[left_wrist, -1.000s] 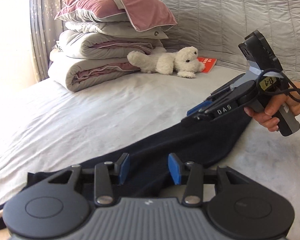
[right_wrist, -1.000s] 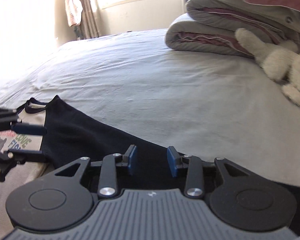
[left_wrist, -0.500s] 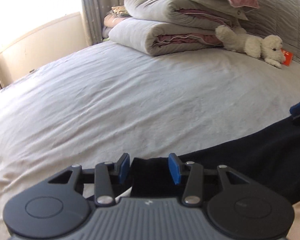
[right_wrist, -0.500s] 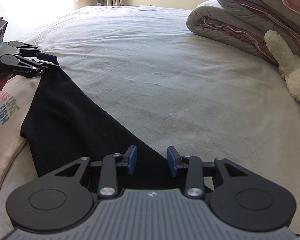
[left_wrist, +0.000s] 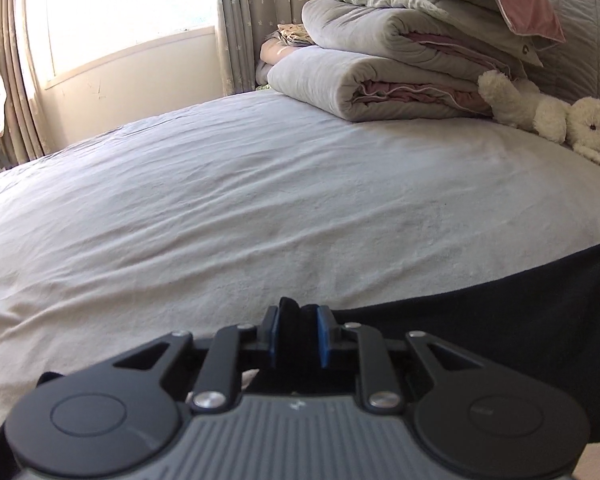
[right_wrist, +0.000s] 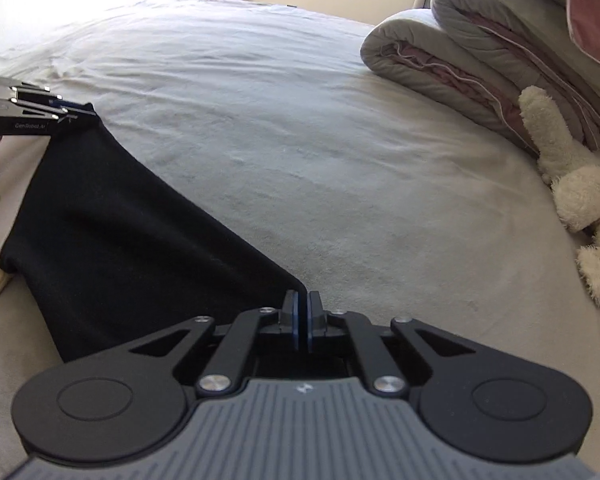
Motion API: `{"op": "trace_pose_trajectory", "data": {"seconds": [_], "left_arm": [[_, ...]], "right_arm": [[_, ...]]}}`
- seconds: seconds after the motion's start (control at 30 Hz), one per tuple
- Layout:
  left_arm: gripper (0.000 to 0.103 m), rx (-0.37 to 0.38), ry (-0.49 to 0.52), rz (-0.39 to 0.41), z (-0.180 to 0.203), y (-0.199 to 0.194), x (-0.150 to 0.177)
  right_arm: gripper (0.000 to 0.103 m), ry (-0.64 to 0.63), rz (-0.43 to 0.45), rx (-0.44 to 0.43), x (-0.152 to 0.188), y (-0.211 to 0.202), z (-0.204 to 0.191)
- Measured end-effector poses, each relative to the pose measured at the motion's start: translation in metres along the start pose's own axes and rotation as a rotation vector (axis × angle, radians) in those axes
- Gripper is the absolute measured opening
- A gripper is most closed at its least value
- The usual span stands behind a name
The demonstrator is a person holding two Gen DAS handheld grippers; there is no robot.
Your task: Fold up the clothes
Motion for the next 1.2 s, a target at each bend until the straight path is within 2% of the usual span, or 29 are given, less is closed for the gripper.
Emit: {"op": "trace_pose_trajectory", "data": {"seconds": [0.07,0.2,0.23,0.33,0.47,0.57,0.7,0.83,0.97,1.07,1.2], "left_arm": [[0.029,-0.028,0.025,-0.006,0.003,-0.002,-0.001],[0.032,-0.053,0.044,0.052,0.014,-0.021,-0.004],[0.032,-0.047,0.054,0.066,0.020,-0.026,-0.005],[0.034,0.013,0.076,0.085,0.041,-0.036,-0.006],[0.034,0.169,0.118,0.077,0.084,-0.040,-0.008],[0.034,0.277,0.166,0.046,0.116,-0.036,-0.002],[0.034,0.371,0.244,0.040,0.144,-0.045,0.014],[0.032,0.370,0.322,0.052,0.152,-0.054,0.036],[0.032,0.387,0.350,0.053,0.153,-0.067,0.033],[0.033,0.408,0.346,0.072,0.154,-0.071,0.025],[0.033,0.447,0.346,0.050,0.165,-0.063,0.018]], "right_arm": [[0.006,0.019,0.007,0.011,0.000,-0.002,-0.001],[0.021,0.057,0.020,0.032,0.000,-0.005,-0.003],[0.021,0.066,0.025,0.036,0.000,-0.006,-0.004],[0.025,0.099,0.066,-0.006,-0.006,-0.013,-0.016],[0.025,0.133,0.091,-0.099,-0.010,-0.014,-0.039],[0.025,0.104,0.070,-0.104,-0.001,-0.008,-0.054],[0.034,0.107,0.092,-0.086,0.017,-0.022,-0.058],[0.042,0.116,0.111,-0.069,0.048,-0.044,-0.052],[0.043,0.166,0.125,-0.069,0.065,-0.063,-0.039],[0.045,0.182,0.146,-0.032,0.058,-0.070,-0.029],[0.045,0.225,0.151,0.076,0.053,-0.064,0.009]]}}
Point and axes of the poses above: each gripper's, at about its wrist camera, not at the fingertips, and y roughly the way its jaws point, z to its right, x to its underside, the point moved 4 cm from there along y, roughly the way its jaws point, and after that the axes turned 6 degrees about x, right-handed, at the moved point
